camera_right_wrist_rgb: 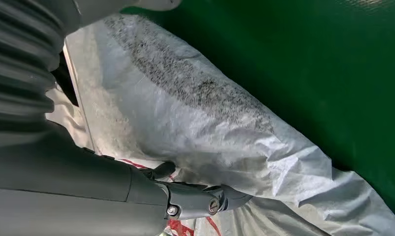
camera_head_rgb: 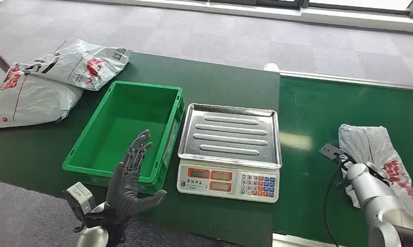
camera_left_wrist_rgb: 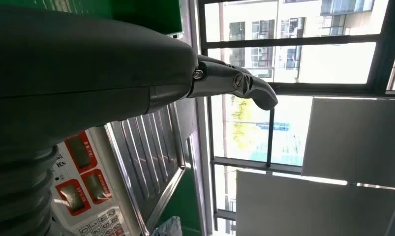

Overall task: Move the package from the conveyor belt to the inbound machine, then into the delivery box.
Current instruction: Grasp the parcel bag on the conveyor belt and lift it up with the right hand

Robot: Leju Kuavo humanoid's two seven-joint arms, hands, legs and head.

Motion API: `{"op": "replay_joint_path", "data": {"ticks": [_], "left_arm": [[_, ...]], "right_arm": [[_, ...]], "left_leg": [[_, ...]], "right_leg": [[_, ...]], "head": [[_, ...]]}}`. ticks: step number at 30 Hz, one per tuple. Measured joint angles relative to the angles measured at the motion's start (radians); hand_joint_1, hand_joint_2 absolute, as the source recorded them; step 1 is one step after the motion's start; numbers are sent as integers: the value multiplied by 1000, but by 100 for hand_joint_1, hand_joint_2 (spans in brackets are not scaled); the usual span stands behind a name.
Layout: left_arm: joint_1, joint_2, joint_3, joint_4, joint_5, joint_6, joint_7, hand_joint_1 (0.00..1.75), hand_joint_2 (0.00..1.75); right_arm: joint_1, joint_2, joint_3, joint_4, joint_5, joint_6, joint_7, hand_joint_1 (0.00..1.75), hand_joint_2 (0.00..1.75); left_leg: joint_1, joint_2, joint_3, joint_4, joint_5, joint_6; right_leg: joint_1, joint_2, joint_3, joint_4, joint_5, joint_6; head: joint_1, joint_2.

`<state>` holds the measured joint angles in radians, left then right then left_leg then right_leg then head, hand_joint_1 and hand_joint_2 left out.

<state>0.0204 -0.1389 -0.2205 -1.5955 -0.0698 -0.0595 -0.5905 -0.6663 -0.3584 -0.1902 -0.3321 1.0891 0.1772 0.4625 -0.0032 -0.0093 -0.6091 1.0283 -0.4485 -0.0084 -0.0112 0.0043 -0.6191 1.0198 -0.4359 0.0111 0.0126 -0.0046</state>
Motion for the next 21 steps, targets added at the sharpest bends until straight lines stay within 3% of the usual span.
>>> {"op": "replay_joint_path", "data": {"ticks": [21], "left_arm": [[-6, 0, 0, 13, 0, -4, 7, 0, 175]], "right_arm": [[-13, -3, -9, 17, 12, -37, -7, 175, 175]], "left_leg": [[0, 0, 0, 0, 0, 0]], "right_leg": [[0, 0, 0, 0, 0, 0]], "head": [[0, 0]]}}
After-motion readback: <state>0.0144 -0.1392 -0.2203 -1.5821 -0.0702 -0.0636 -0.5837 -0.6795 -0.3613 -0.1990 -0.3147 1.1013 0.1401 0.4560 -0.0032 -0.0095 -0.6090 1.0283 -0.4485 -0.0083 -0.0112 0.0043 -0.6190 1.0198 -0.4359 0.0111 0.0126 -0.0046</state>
